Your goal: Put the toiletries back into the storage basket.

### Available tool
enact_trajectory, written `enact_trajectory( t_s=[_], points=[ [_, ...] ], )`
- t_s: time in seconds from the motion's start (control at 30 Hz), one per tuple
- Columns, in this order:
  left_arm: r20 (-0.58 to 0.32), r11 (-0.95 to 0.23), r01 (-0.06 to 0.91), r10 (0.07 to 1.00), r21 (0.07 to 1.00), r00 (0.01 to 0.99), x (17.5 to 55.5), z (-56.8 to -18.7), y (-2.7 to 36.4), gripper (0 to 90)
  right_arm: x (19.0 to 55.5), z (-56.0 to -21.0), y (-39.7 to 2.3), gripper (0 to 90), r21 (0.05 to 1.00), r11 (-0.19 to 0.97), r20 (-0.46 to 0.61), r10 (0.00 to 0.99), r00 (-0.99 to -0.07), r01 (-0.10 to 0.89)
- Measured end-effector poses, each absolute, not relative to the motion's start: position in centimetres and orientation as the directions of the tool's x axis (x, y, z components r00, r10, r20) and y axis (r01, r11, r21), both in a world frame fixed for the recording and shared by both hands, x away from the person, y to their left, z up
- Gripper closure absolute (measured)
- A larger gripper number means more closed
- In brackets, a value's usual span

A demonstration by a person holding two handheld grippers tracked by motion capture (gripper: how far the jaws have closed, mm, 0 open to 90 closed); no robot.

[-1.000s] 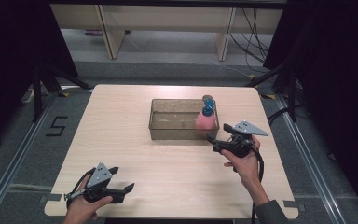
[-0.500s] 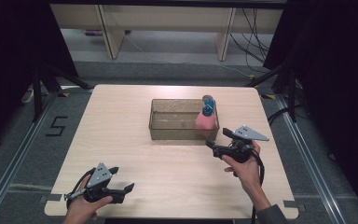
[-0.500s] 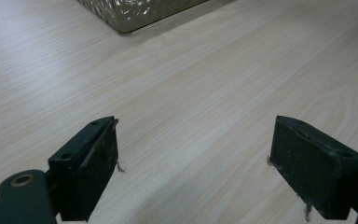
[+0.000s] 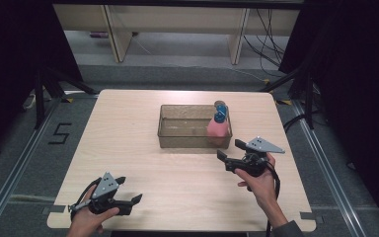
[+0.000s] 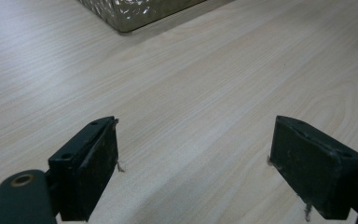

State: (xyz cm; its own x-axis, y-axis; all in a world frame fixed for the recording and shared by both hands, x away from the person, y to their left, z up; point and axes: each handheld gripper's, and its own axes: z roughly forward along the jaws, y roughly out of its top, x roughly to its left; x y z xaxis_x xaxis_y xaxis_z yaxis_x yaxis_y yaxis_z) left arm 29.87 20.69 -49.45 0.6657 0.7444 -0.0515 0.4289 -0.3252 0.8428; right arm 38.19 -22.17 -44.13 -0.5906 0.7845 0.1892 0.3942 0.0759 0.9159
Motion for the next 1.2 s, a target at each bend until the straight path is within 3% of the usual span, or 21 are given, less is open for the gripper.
enact_trajectory(
  t_s=[0.17, 0.27, 0.33, 0.53, 0.63, 1.2],
  points=[
    [-0.061, -0.314, 0.431, 0.746, 0.846, 0.663, 29.9, -49.5, 20.6, 14.7, 38.1, -44.4, -22.4, 16.3, 0.925, 0.106, 0.150, 0.779, -0.608, 0.364],
    [-0.059, -0.316, 0.430, 0.744, 0.846, 0.665, 29.9, -49.5, 20.6, 14.8, 37.6, -44.4, -22.3, 16.3, 0.909, 0.084, 0.192, 0.786, -0.588, 0.409],
    [-0.061, -0.316, 0.431, 0.744, 0.845, 0.665, 29.9, -49.5, 20.6, 14.7, 37.6, -44.5, -22.5, 16.1, 0.922, 0.098, 0.164, 0.779, -0.606, 0.375],
    [-0.071, -0.307, 0.440, 0.750, 0.844, 0.658, 29.9, -49.6, 20.6, 14.8, 36.9, -44.8, -22.4, 16.0, 0.908, 0.075, 0.201, 0.784, -0.587, 0.411],
    [-0.062, -0.317, 0.437, 0.747, 0.842, 0.662, 29.9, -49.5, 20.6, 14.7, 36.8, -44.9, -22.7, 16.0, 0.916, 0.110, 0.161, 0.781, -0.604, 0.386],
    [-0.057, -0.330, 0.436, 0.741, 0.837, 0.669, 30.1, -49.5, 20.2, 14.7, 34.4, -46.2, -23.6, 16.1, 0.908, 0.114, 0.178, 0.766, -0.617, 0.403]
  ],
)
